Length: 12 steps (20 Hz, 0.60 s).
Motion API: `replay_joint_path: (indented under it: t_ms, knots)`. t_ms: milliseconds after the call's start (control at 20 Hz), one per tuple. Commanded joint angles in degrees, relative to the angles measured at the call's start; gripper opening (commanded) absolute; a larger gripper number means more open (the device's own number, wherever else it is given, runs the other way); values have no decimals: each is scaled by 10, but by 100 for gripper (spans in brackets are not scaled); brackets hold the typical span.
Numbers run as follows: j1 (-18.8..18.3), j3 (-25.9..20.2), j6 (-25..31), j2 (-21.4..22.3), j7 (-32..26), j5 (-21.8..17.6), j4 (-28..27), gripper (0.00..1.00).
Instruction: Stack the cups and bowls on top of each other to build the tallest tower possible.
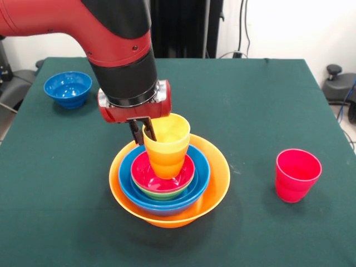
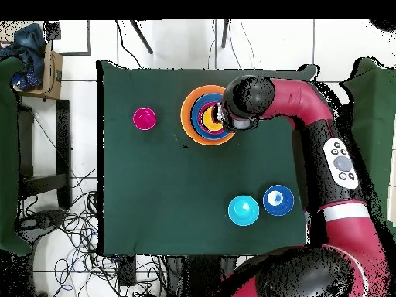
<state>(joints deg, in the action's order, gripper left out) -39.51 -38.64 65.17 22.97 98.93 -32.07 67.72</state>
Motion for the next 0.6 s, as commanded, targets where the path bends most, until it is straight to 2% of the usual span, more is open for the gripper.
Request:
replay_joint_path:
  t_ms: [50,600]
  knots:
    - [21,31,-29,-7,-56,-40,-33,0]
    - [27,37,-33,-16,-50,-49,-45,0]
